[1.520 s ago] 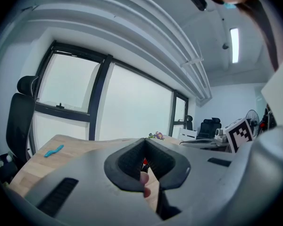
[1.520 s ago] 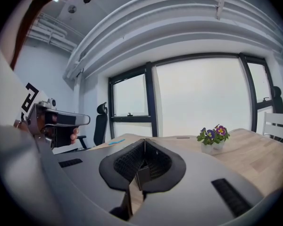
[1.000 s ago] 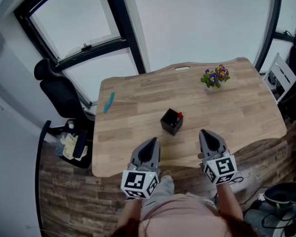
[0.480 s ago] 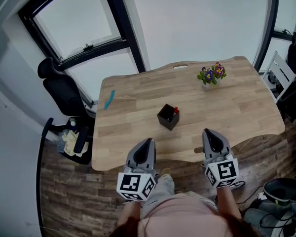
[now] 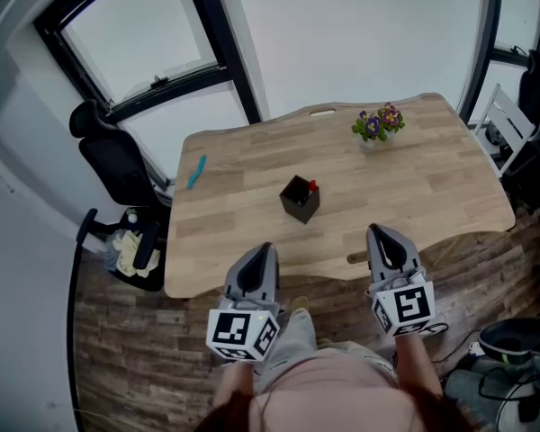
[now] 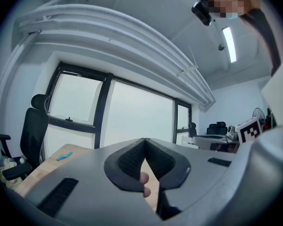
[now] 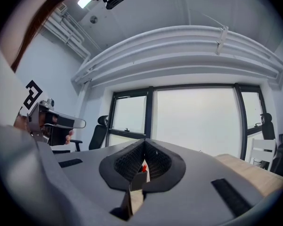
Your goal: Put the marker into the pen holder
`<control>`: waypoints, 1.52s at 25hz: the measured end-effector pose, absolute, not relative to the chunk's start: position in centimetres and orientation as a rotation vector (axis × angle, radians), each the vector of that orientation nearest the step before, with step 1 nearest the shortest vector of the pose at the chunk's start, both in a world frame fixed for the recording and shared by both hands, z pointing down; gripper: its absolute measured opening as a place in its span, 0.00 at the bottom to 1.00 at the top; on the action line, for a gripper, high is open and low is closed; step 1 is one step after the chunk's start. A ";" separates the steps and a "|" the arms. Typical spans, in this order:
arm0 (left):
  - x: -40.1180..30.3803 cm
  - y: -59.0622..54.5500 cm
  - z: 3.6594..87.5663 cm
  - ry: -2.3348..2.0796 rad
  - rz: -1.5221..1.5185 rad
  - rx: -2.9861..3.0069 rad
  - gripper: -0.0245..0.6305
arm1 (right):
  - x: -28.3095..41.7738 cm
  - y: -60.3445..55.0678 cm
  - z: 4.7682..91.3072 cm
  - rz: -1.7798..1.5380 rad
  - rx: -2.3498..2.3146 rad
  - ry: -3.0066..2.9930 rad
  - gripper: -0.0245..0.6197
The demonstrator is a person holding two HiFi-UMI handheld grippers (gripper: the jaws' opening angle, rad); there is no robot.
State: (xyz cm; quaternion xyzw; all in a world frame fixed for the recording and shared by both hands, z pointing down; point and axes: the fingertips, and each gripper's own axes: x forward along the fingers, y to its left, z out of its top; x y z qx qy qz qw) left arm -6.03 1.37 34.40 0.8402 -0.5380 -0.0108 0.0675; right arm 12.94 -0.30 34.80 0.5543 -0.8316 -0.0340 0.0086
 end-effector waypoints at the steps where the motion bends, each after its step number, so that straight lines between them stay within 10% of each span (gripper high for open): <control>1: -5.9 1.6 34.4 -1.622 -0.030 2.534 0.04 | 13.0 -0.1 34.6 -0.118 1.725 -2.602 0.04; 38: -4.2 8.5 33.8 -1.622 -0.032 2.596 0.04 | 12.9 6.4 31.5 -0.258 1.797 -2.587 0.04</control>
